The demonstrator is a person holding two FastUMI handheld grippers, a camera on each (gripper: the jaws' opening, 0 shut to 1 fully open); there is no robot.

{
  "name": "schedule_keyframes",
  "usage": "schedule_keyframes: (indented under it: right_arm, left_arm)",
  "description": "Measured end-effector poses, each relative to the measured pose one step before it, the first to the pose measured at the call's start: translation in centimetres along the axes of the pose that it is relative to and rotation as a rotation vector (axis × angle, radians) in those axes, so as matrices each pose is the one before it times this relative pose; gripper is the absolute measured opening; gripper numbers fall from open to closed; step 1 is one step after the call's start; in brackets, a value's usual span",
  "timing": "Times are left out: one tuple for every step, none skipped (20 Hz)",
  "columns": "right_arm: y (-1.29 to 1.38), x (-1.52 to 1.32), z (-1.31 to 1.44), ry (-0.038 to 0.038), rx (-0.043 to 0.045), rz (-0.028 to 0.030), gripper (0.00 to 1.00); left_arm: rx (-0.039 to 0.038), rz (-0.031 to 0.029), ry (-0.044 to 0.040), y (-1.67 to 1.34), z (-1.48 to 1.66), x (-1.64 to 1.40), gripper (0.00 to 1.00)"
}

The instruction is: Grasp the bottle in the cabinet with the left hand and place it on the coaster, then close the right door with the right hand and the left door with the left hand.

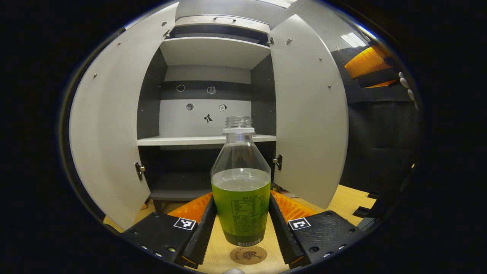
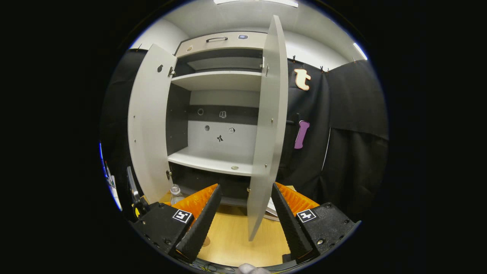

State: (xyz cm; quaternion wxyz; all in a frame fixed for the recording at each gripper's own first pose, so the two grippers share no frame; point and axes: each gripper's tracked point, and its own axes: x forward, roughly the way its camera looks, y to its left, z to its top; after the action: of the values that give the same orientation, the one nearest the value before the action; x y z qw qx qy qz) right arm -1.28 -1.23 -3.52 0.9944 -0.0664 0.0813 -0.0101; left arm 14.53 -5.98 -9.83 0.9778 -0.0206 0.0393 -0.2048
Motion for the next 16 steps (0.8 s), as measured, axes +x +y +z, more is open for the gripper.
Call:
schedule_keyframes:
  right_arm:
    - [-0.006,-0.001,-0.21,0.00665,-0.00246,0.0013,0.82]
    - [-0.087,-0.034,-0.104,0.00766,-0.00528,-0.00142,0.82]
    - [-0.108,-0.04,-0.255,0.00734,-0.00293,-0.00132,0.82]
    - [0.094,0.0,-0.056,0.0032,0.00212,0.00489,0.82]
    - [0.086,0.002,-0.172,0.00777,-0.00413,0.00231,0.82]
    - [0.055,0.039,-0.189,0.00774,-0.00797,-0.00074,0.82]
    - [-0.043,0.097,-0.291,0.00924,-0.00675,-0.00213,0.82]
    - [0.047,-0.016,-0.176,0.0089,-0.00442,0.00009,0.82]
    - [0.102,0.049,-0.257,0.0058,-0.00559,0.00286,0.82]
    - [0.006,0.019,-0.105,0.00628,-0.00817,-0.00445,0.82]
    - [-0.107,0.02,-0.129,0.00342,-0.00743,-0.00387,0.82]
    - [0.027,-0.026,-0.052,0.00246,-0.00529,-0.00132,0.82]
    - [0.053,0.051,-0.112,0.00333,-0.00327,-0.00107,0.82]
    - [0.044,0.016,-0.095,0.00347,-0.00348,0.00011,0.82]
    - [-0.009,-0.032,-0.223,0.00494,-0.00372,-0.00146,0.82]
    - [0.031,0.006,-0.061,0.00409,-0.00444,0.00026,0.82]
  left_arm:
    - [-0.01404,-0.00607,0.00753,-0.162,-1.044,0.038,0.73]
    - [-0.01107,0.00276,0.01496,-0.07,-0.761,0.093,0.73]
    - [-0.01208,-0.00216,0.01234,-0.322,-0.769,-0.132,0.73]
    - [-0.00307,-0.00025,-0.00309,-0.146,-0.591,0.152,0.73]
    - [0.006,-0.00078,-0.00849,-0.066,-0.724,-0.106,0.73]
    - [0.01498,-0.00273,-0.00137,0.001,-0.745,0.149,0.73]
    - [0.01423,-0.00972,-0.0076,-0.073,-0.909,-0.072,0.73]
    - [0.01325,-0.00901,-0.0124,-0.06,-0.533,0.029,0.73]
    - [0.01363,-0.01111,-0.01377,-0.099,-0.667,0.268,0.73]
    - [0.00746,-0.01365,0.00443,-0.265,-0.768,0.273,0.73]
    - [0.00229,-0.0089,0.01367,-0.089,-0.929,0.219,0.73]
    - [0.00411,-0.00265,0.0076,0.086,-0.739,0.222,0.73]
    - [0.00089,-0.00128,0.01213,0.057,-0.838,0.157,0.73]
    - [-0.00128,0.00529,0.01132,0.152,-0.749,0.144,0.73]
    - [-0.00768,0.00058,0.01274,0.016,-0.806,0.15,0.73]
    - [-0.00807,0.00102,0.01046,0.052,-0.765,0.057,0.73]
